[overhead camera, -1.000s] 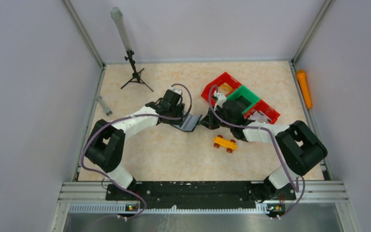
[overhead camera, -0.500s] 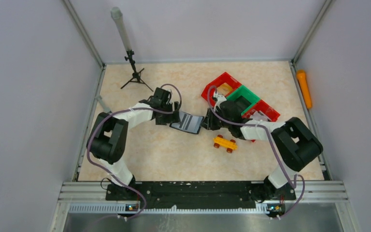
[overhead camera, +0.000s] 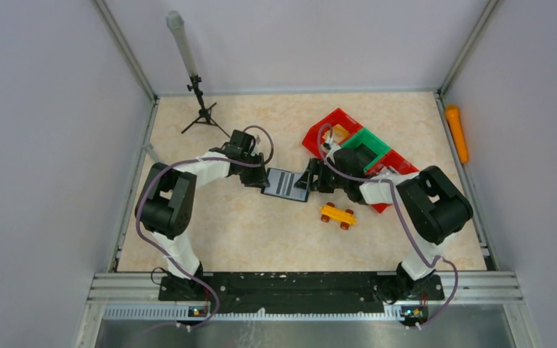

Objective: Take the credit cards out of the card holder
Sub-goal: Remove the credit card from the card holder.

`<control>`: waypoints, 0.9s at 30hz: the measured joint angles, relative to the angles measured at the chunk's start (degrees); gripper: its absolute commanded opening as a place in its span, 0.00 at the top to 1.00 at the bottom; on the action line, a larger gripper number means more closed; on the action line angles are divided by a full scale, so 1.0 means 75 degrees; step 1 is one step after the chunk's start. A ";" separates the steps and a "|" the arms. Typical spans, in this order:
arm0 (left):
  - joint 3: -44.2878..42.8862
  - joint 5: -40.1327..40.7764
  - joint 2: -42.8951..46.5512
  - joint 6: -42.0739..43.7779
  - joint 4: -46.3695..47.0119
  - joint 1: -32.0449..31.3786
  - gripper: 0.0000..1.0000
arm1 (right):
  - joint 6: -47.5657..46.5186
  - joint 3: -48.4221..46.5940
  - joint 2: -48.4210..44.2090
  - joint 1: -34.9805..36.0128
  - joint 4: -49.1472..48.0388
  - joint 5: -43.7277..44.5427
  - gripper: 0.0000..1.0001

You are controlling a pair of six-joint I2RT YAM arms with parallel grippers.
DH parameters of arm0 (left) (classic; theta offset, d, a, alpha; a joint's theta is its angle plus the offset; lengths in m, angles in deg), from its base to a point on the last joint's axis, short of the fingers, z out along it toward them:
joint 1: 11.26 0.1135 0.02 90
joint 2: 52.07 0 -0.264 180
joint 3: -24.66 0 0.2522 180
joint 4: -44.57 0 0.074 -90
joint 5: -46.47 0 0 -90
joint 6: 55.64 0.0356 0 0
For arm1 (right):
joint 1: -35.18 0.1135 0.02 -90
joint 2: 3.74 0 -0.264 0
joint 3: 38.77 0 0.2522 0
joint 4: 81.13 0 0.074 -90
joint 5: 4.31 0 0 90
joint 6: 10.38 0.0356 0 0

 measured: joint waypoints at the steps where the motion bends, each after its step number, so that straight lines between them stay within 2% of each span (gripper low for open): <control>1: 0.0000 -0.0064 -0.0017 -0.0020 -0.0015 0.0009 0.68 | 0.0052 0.0000 0.0038 -0.0038 -0.0067 -0.0067 0.31; 7: 0.0029 -0.0405 -0.0044 -0.0029 -0.0017 0.0079 0.69 | 0.0169 -0.0003 0.0146 -0.0137 -0.0111 -0.0111 0.49; 16: 0.0178 -0.1443 -0.0131 -0.0137 0.0181 0.0111 0.69 | 0.0198 -0.0003 0.0224 -0.0143 -0.0134 -0.0306 0.51; 18: 0.0178 -0.1559 -0.0198 -0.0149 0.0207 0.0108 0.69 | 0.0227 -0.0003 0.0233 -0.0143 -0.0181 -0.0423 0.61; 21: 0.0178 -0.1649 -0.0227 -0.0169 0.0210 0.0111 0.69 | 0.0271 0.0000 0.0245 -0.0146 -0.0259 -0.0530 0.83; 24: 0.0178 -0.1667 -0.0227 -0.0169 0.0187 0.0111 0.63 | 0.0382 0.0000 0.0251 -0.0154 -0.0367 -0.0624 1.00; 27: 0.0187 -0.1737 -0.0221 -0.0198 0.0242 0.0111 0.45 | 0.0370 0.0009 0.0251 -0.0166 -0.0431 -0.0635 1.00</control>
